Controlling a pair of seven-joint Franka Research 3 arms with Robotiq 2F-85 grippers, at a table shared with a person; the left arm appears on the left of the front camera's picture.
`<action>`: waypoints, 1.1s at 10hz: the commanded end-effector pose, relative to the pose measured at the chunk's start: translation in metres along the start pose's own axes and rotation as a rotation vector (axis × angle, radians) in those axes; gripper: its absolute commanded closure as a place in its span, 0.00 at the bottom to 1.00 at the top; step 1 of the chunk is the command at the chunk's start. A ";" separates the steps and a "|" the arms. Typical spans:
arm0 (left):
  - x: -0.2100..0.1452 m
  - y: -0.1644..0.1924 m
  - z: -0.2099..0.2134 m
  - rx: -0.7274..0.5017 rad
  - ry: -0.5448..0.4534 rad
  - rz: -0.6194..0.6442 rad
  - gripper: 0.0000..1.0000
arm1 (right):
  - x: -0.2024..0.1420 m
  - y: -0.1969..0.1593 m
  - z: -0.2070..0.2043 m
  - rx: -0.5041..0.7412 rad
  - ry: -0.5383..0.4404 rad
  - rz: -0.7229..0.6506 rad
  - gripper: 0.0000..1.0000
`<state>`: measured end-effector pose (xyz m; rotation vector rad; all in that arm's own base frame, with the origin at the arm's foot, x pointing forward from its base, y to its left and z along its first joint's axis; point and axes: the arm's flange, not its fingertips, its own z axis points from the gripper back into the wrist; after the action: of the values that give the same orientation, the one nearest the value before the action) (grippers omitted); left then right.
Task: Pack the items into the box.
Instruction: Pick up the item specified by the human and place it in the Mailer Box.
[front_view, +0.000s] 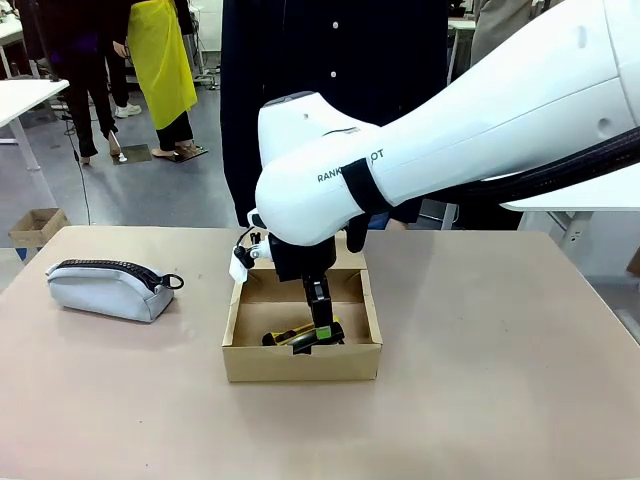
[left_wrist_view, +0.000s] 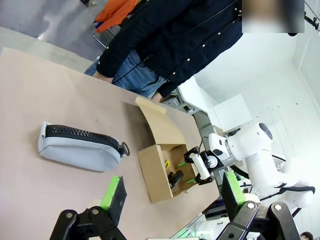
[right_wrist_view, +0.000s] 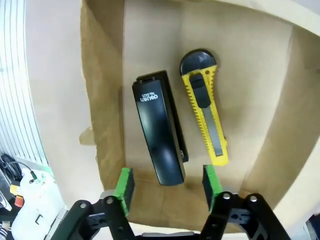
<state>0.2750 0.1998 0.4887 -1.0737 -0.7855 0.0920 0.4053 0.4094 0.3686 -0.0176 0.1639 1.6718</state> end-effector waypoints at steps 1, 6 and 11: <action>-0.001 -0.001 0.000 -0.021 -0.018 -0.019 0.00 | -0.013 0.006 0.008 -0.045 0.009 -0.056 0.00; -0.001 -0.001 0.000 -0.021 -0.018 -0.019 0.00 | -0.132 0.032 0.071 -0.029 -0.126 -0.232 0.00; -0.001 -0.001 0.000 -0.021 -0.018 -0.019 0.00 | -0.369 0.149 0.079 0.432 -0.720 -0.972 0.00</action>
<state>0.2747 0.2001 0.4894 -1.0730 -0.7874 0.0920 0.3192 0.0686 0.5119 0.5006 0.0805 0.8688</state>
